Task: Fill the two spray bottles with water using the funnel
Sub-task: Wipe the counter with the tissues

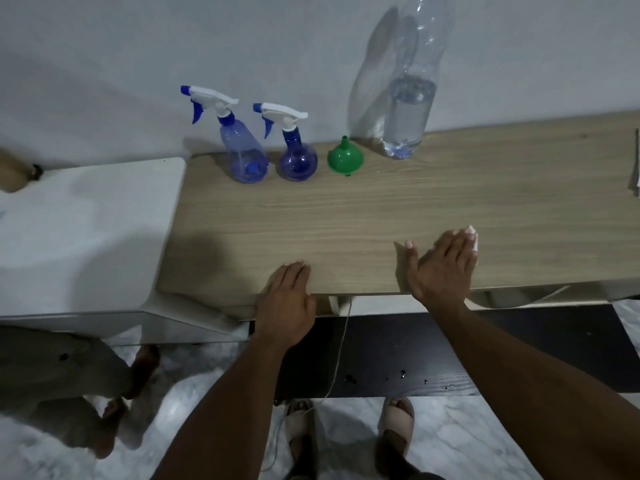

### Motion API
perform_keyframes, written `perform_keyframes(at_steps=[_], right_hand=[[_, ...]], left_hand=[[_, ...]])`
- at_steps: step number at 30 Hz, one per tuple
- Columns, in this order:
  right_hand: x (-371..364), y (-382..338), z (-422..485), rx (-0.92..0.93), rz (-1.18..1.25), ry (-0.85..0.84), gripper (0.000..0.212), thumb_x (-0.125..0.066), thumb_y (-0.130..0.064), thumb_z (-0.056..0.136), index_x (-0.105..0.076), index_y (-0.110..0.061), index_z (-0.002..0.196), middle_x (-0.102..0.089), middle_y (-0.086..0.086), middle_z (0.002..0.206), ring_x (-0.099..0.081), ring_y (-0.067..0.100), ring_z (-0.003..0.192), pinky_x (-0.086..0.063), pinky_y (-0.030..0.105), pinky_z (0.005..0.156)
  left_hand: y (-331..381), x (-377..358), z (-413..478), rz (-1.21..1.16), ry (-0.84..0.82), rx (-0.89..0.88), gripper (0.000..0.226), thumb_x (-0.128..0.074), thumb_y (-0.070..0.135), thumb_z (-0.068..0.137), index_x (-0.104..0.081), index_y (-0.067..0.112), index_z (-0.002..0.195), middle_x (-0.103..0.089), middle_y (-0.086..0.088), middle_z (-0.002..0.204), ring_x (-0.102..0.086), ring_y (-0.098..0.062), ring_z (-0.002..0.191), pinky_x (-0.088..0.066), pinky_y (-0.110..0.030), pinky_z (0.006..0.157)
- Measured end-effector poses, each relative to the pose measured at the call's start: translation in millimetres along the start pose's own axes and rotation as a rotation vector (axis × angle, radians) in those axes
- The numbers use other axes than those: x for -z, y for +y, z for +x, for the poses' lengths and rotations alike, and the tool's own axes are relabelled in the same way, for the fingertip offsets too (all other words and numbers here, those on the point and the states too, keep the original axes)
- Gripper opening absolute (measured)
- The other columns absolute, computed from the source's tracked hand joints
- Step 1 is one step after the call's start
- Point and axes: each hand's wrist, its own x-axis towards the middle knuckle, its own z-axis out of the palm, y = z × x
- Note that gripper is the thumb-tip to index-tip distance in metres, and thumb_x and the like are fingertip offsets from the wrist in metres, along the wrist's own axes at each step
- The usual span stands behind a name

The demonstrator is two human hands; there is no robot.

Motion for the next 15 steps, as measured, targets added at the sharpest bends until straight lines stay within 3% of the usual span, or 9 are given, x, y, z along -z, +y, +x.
perform_keyframes(at_steps=[5,15], right_hand=[[-23.8,-47.6,-31.1,-0.146,0.046,0.054,0.101,-0.01,-0.074,0.093,-0.003,0.006,0.154,0.004,0.028,0.163,0.011,0.034,0.153,0.003,0.049,0.124],[-85.8,-209.8,-102.3,0.048,0.017,-0.011,0.092,-0.014,-0.068,0.096,0.001,0.002,0.155,0.002,0.028,0.163,0.012,0.035,0.152,0.002,0.05,0.124]], left_hand=[[-63.4,10.5,-19.8,0.001,0.016,0.014,0.067,-0.021,0.034,0.088,-0.044,0.009,0.145,-0.042,-0.011,0.151,-0.034,-0.029,0.14,-0.032,-0.041,0.116],[-198.0,40.5,-48.6,-0.04,0.05,0.048,0.061,-0.031,0.028,0.088,-0.044,0.007,0.144,-0.045,-0.013,0.148,-0.039,-0.03,0.139,-0.039,-0.046,0.112]])
